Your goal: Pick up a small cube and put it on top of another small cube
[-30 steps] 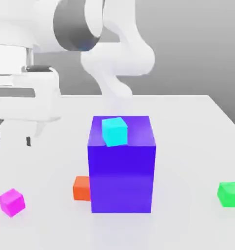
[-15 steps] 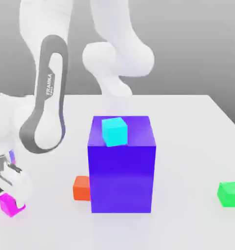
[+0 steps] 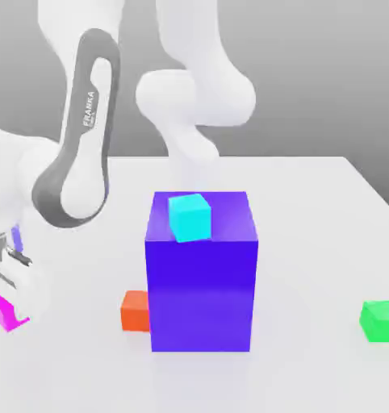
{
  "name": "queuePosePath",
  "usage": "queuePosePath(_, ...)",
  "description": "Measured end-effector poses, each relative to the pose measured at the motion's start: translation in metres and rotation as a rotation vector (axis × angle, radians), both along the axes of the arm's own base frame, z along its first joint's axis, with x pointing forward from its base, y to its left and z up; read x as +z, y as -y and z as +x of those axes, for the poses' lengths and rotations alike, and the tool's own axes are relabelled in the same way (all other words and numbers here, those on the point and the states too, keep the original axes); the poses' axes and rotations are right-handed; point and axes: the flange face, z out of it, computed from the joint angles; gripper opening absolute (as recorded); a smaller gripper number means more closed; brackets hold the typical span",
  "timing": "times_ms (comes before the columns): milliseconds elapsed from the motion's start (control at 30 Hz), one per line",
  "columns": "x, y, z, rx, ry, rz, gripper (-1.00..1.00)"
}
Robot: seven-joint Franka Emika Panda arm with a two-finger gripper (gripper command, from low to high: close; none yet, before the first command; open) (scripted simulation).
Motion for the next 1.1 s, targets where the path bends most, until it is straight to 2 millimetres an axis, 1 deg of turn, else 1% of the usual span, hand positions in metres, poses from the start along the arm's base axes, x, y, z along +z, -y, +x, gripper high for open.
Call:
queuePosePath(67, 0.003, -0.031, 0.026, 0.022, 0.007, -0.001, -1.00)
queuePosePath(167, 0.008, -0.083, 0.060, 0.055, 0.022, -0.001, -1.00)
queuePosePath(233, 0.013, -0.130, 0.080, 0.106, 0.031, 0.002, -1.00)
queuePosePath(300, 0.018, -0.180, 0.091, 0.176, 0.035, 0.007, -1.00)
queuePosePath(400, 0.023, -0.255, 0.092, 0.298, 0.029, 0.018, -1.00)
queuePosePath(500, 0.027, -0.331, 0.079, 0.430, 0.018, 0.025, -1.00)
queuePosePath(600, 0.030, -0.406, 0.053, 0.572, 0.004, 0.028, -1.00)
queuePosePath(700, 0.037, -0.481, 0.013, 0.739, -0.006, 0.024, -1.00)
queuePosePath(767, 0.044, -0.533, -0.024, 0.880, -0.007, 0.016, -1.00)
queuePosePath(800, 0.048, -0.561, -0.047, 0.966, -0.006, 0.009, -1.00)
queuePosePath(833, 0.044, -0.574, -0.059, 1.007, -0.005, 0.005, -1.00)
queuePosePath(867, 0.035, -0.579, -0.064, 1.024, -0.004, 0.003, -1.00)
queuePosePath(967, 0.000, -0.584, -0.068, 1.040, -0.004, 0.000, -1.00)
queuePosePath(1000, -0.009, -0.584, -0.069, 1.042, -0.004, 0.000, 1.00)
queuePosePath(1100, -0.009, -0.584, -0.069, 1.042, -0.004, 0.000, 1.00)
